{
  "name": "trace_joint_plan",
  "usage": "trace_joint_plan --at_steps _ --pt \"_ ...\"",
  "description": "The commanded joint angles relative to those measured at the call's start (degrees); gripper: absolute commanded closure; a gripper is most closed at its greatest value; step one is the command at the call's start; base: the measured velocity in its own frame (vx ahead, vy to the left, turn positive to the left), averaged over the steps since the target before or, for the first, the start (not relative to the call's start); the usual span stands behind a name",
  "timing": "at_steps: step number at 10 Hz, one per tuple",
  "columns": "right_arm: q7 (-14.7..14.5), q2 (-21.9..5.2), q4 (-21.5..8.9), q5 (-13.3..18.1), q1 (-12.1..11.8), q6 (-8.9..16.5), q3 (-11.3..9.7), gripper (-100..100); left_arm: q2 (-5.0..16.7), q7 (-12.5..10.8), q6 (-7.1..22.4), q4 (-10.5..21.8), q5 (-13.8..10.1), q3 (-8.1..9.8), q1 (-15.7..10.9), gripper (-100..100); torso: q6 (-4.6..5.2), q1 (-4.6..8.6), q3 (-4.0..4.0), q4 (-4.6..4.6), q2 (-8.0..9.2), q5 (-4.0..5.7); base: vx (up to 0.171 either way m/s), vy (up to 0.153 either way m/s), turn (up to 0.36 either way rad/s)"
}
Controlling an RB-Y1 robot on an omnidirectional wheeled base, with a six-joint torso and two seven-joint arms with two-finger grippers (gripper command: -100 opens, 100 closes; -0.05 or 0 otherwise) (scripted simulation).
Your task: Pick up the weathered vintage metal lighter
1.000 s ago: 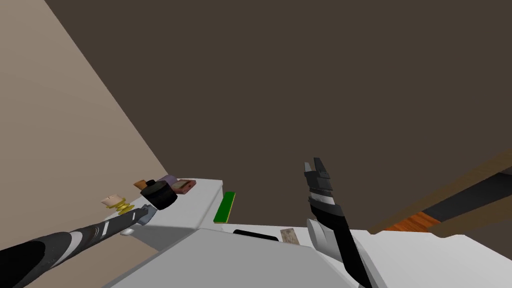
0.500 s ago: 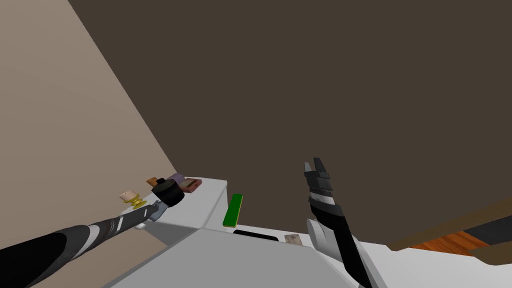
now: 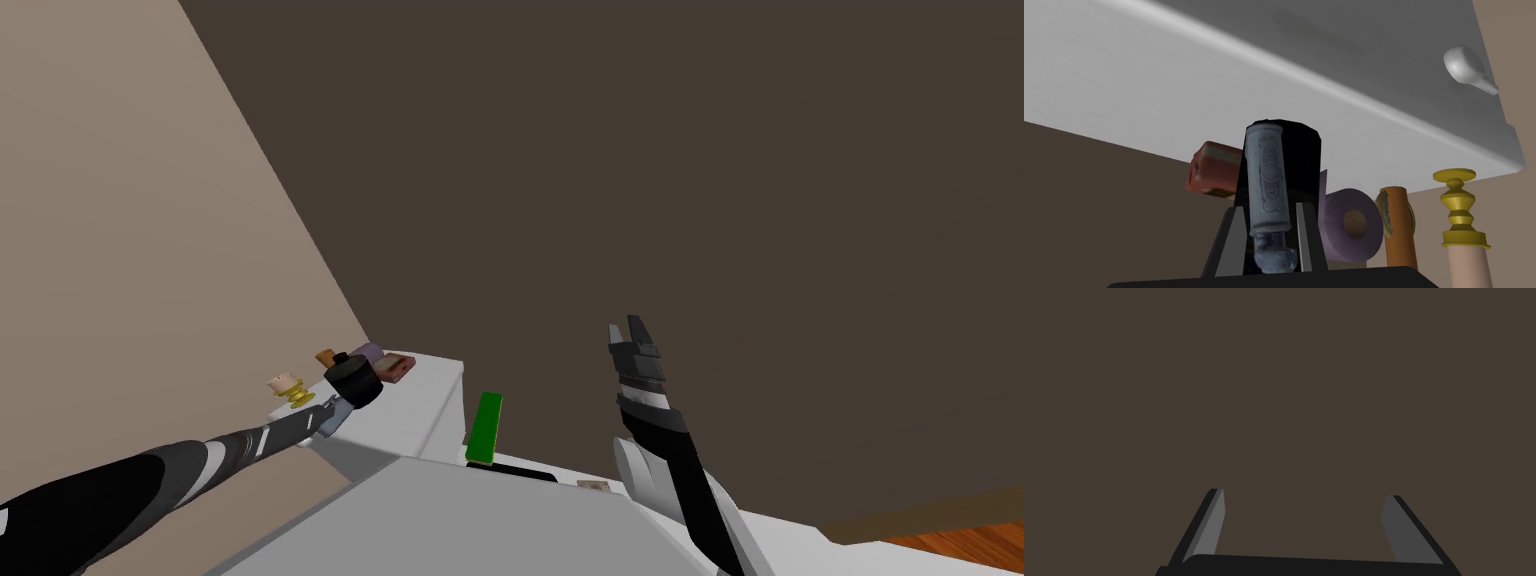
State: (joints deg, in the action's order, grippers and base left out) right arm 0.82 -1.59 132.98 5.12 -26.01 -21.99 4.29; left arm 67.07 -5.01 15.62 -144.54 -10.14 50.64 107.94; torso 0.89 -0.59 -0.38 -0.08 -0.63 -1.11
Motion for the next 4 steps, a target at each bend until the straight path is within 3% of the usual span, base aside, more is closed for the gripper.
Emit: trace_joint_plan --at_steps 1,2,3,4 --pt "0.0 0.0 0.0 0.0 0.0 0.0 0.0 0 0.1 0.0 1.1 -2.9 -0.1 0.24 0.1 100 0.0 0.0 0.0 0.0 0.0 0.0 0.015 0.002 -0.03" --pt "0.0 0.0 0.0 0.0 0.0 0.0 0.0 0 0.1 0.0 1.1 -4.4 -0.1 0.24 0.1 100 0.03 0.14 -0.01 0.0 -0.02 0.05 0.015 0.007 -0.027" --pt "0.0 0.0 0.0 0.0 0.0 0.0 0.0 0 -0.1 0.0 1.1 -3.7 -0.4 1.01 0.8 100 0.0 0.23 0.0 0.01 0.0 0.1 0.0 0.0 0.0" --pt "0.0 0.0 0.0 0.0 0.0 0.0 0.0 0 -0.2 0.0 0.9 -4.0 -0.5 1.21 1.0 0 -0.03 0.2 0.03 0.01 0.04 0.09 0.0 0.0 0.0"
